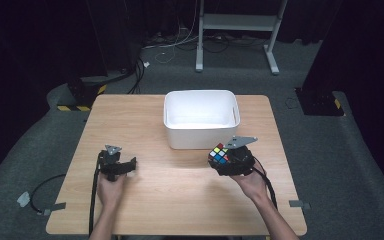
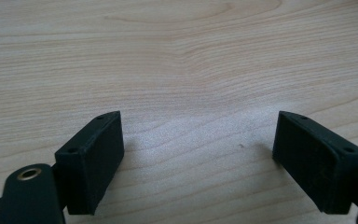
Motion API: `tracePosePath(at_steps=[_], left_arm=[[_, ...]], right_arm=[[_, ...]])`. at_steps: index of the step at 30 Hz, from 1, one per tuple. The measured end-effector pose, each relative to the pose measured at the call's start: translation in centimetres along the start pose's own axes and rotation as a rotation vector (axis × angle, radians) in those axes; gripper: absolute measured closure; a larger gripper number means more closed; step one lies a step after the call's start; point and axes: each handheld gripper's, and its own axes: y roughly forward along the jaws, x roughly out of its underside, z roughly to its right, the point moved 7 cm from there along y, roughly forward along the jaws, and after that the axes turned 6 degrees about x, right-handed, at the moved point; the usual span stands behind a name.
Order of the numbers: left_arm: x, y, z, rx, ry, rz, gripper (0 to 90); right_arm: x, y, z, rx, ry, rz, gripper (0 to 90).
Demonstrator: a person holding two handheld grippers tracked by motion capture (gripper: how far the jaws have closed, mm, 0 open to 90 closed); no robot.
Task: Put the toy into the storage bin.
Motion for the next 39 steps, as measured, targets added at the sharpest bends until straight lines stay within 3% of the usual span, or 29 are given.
tracePosePath(at_steps=[39], left_arm=[[0.0, 0.0, 0.0, 0.000, 0.000, 0.000, 16.5]], right_arm=[[-2.6, -1.7, 0.1, -0.040, -0.044, 0.002, 33.9]])
